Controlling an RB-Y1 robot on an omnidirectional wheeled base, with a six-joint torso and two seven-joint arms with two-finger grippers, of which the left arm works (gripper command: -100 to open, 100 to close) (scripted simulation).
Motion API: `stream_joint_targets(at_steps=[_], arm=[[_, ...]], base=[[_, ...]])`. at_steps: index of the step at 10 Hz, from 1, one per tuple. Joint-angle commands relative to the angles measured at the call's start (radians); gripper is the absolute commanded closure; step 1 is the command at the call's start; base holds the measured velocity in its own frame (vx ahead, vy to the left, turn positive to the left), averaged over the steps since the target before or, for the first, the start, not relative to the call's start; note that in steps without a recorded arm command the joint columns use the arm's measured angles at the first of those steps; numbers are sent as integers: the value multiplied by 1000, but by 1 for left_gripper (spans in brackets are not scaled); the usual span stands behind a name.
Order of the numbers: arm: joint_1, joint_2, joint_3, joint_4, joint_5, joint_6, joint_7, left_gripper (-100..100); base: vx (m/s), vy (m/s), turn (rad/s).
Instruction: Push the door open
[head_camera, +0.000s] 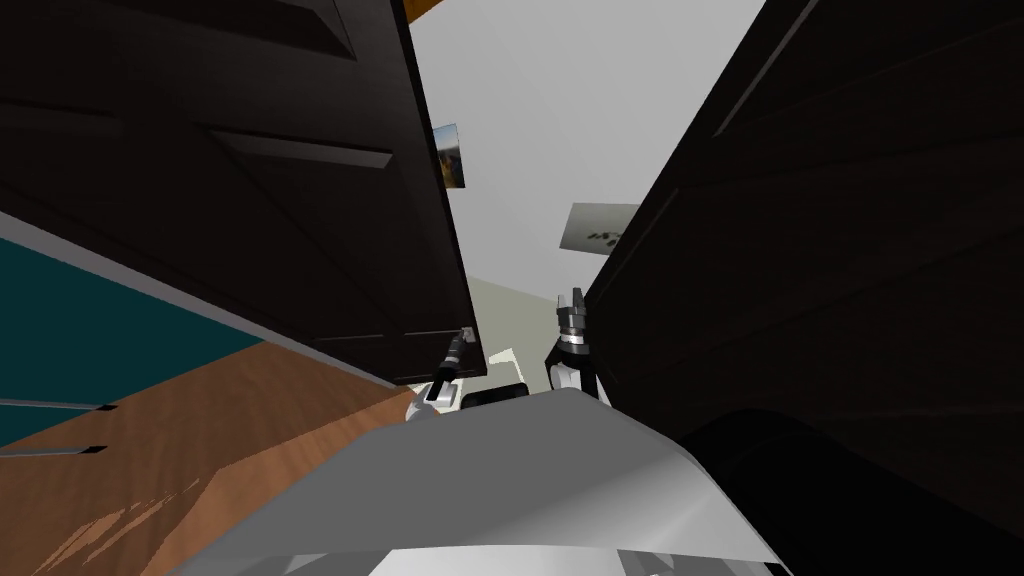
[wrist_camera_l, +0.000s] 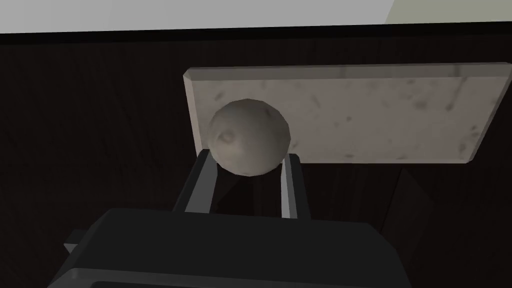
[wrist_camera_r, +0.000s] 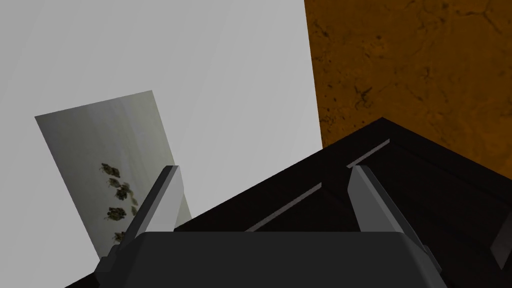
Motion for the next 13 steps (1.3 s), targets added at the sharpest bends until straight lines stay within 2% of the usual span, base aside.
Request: stream_joint_targets(at_steps=[1,2,3,4,6,7,8,10,11,12,13], arm=[[-9,22,33,12,15,-15,-12,100],[-9,22,33,12,15,-15,-12,100],[-1,15,30,-8,16,3,-23,-100],[0,13,30,-9,17,4,-26,-100],[3,-9,32,-13,20,9,-37,-100],[4,-25,32,-15,22,11,-42,-100],[6,-52,33,-17,24,13,-49,-100],[6,-52,33,-17,24,13,-49,-100],[7,-79,34,-19,25,15,-54,-100],[5,-68,34,-14,25,12,-53,-100],[5,-40,38,-13,27,9,-55,-100]], base=[[172,-17,132],[133,0,55],[-97,0,94],[-197,-49,78],[-194,-83,58],[-214,-81,61],[-205,-88,99],[-111,-28,12],[-62,-12,46],[-35,-9,12],[159,-11,-43]])
